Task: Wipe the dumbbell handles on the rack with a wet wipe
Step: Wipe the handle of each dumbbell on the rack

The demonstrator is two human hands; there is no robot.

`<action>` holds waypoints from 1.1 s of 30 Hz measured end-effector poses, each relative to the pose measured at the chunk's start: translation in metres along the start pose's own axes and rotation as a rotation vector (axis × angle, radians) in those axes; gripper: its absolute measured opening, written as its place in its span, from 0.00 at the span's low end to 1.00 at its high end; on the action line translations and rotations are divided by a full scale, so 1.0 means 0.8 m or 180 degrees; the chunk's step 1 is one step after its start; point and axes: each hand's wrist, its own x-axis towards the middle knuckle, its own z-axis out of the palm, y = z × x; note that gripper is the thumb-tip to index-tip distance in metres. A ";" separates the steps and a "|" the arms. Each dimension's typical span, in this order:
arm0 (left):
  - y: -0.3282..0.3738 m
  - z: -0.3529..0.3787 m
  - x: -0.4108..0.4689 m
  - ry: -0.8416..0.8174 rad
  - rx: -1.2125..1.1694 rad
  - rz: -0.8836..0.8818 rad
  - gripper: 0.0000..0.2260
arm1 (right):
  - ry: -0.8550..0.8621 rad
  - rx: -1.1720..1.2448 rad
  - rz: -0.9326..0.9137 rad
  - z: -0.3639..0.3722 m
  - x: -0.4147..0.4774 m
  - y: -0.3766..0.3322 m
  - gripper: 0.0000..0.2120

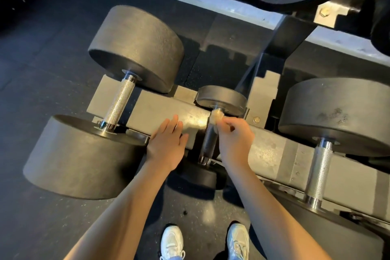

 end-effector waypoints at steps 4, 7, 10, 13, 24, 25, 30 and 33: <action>0.001 0.002 0.000 -0.0045 0.0134 0.0020 0.24 | 0.0157 -0.0045 0.0111 0.009 -0.007 0.000 0.05; -0.001 0.006 0.003 -0.0024 0.0179 0.0032 0.24 | -0.0499 -0.0249 0.0208 -0.004 -0.031 0.008 0.04; -0.002 0.008 0.003 -0.0020 0.0296 0.0050 0.24 | -0.0751 -0.0414 0.0190 -0.010 -0.045 0.011 0.02; 0.000 0.008 0.004 -0.0019 0.0194 0.0035 0.24 | -0.0455 -0.0366 0.0106 -0.005 -0.027 0.005 0.03; -0.005 0.015 0.007 0.0020 0.0415 0.0128 0.24 | -0.0593 -0.0472 0.0147 -0.003 -0.053 0.008 0.04; -0.007 0.017 0.006 -0.0005 0.0544 0.0182 0.24 | -0.0705 -0.0452 0.0205 -0.005 -0.061 0.013 0.03; 0.000 0.009 0.002 0.0077 0.0284 0.0098 0.24 | -0.0288 -0.0445 0.0108 0.003 -0.035 0.006 0.05; 0.001 0.006 0.001 0.0081 0.0210 0.0095 0.24 | 0.0197 0.0131 0.0303 0.014 0.004 0.000 0.07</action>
